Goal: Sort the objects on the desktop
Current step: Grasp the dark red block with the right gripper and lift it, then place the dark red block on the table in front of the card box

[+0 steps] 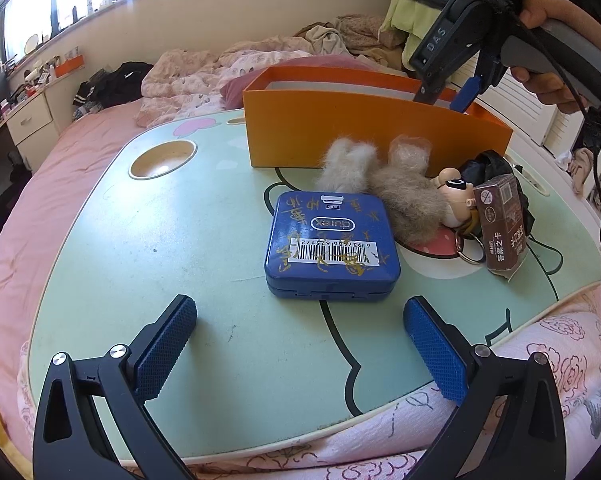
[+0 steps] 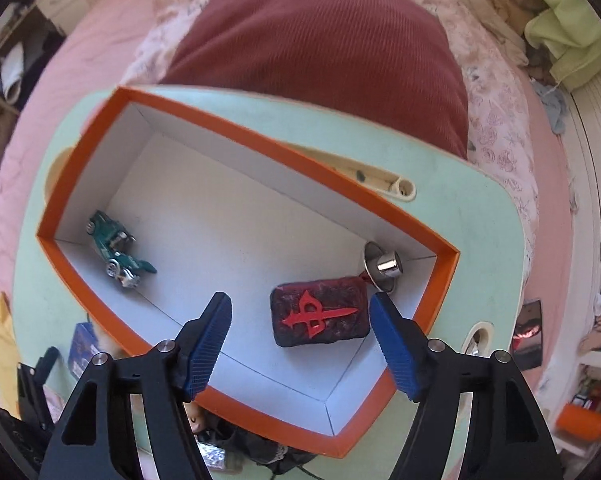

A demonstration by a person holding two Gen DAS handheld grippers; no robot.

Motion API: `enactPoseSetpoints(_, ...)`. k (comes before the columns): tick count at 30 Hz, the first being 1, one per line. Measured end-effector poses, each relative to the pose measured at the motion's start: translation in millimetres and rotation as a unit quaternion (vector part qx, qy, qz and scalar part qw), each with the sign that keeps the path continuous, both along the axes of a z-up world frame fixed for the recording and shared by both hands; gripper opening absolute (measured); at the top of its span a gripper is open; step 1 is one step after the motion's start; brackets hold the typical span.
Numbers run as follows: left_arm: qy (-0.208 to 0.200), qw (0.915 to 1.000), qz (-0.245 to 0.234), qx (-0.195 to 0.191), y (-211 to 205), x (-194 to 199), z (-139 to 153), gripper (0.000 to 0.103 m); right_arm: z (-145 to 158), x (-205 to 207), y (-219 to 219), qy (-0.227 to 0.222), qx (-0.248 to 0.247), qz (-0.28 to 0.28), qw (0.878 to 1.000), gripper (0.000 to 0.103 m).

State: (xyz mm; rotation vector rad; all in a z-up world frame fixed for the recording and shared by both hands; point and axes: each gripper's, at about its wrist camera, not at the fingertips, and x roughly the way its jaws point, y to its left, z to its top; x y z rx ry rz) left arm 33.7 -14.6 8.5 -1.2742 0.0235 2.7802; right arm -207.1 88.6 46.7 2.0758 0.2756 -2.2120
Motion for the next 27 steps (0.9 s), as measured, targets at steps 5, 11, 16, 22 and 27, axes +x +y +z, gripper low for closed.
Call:
enactPoseSetpoints(5,0.0,1.0,0.0,-0.001,0.7,-0.1,-0.2,0.103,-22.0,-13.0,-3.1,-0.033,0.051,0.011,0.998,0.071)
enactPoseSetpoints(11,0.001,1.0,0.0,-0.001,1.0,0.1,2.2,0.103,-28.2,-11.7,-9.3,-0.03,0.044,0.032,0.998,0.062)
enactPoseSetpoints(16,0.001,1.0,0.001,-0.001,1.3,0.2,2.2,0.103,-6.1,-6.3,2.8,0.037,-0.006,0.016,0.999,0.061)
enactPoseSetpoints(22,0.002,1.0,0.001,-0.002,1.7,-0.5,1.9,0.103,78.4,37.7,25.0,0.159,-0.114,0.005,0.981,0.061)
enactPoseSetpoints(27,0.002,1.0,0.001,-0.002,1.9,-0.6,1.8,0.103,109.1,120.9,38.3,0.227,-0.093,0.045,0.968,0.061)
